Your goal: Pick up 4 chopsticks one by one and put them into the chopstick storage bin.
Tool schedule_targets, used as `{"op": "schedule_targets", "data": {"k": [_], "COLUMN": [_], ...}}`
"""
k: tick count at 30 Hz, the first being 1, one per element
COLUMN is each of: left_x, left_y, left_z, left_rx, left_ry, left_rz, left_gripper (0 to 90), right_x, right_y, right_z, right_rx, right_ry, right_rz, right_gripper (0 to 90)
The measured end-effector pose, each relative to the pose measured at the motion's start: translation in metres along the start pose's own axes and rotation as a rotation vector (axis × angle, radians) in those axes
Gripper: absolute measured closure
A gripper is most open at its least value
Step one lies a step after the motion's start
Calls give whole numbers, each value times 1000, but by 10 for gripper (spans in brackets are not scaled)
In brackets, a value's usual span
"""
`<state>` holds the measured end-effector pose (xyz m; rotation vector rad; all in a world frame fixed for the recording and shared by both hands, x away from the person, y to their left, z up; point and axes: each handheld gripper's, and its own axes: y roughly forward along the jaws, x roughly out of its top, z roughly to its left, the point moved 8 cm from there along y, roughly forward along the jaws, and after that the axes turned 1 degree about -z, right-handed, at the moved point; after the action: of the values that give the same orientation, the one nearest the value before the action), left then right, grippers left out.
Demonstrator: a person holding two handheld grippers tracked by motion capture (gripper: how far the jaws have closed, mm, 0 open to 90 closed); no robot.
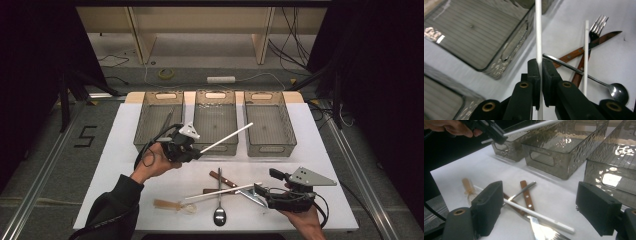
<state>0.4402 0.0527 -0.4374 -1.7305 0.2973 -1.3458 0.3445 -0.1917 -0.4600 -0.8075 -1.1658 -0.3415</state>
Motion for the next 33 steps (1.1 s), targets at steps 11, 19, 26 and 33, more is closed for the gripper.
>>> {"op": "schedule_targets", "data": {"k": [11,19,26,33], "left_x": [-6,-17,-30,-47], "left_y": [-24,-32,-36,-42], "left_z": [35,58,79,104], "left_rx": [84,128,174,241], "left_ry": [-97,-162,-222,-296], "left_rz": [-64,-80,-88,-98], "left_gripper": [859,859,859,858], "right_x": [0,0,0,0], "right_y": [0,0,0,0], "right_z": [0,0,0,0], "right_rx": [0,0,0,0], "right_ry": [0,1,1,2], "right_rz": [2,3,2,2], "right_gripper": [231,232,232,232]}}
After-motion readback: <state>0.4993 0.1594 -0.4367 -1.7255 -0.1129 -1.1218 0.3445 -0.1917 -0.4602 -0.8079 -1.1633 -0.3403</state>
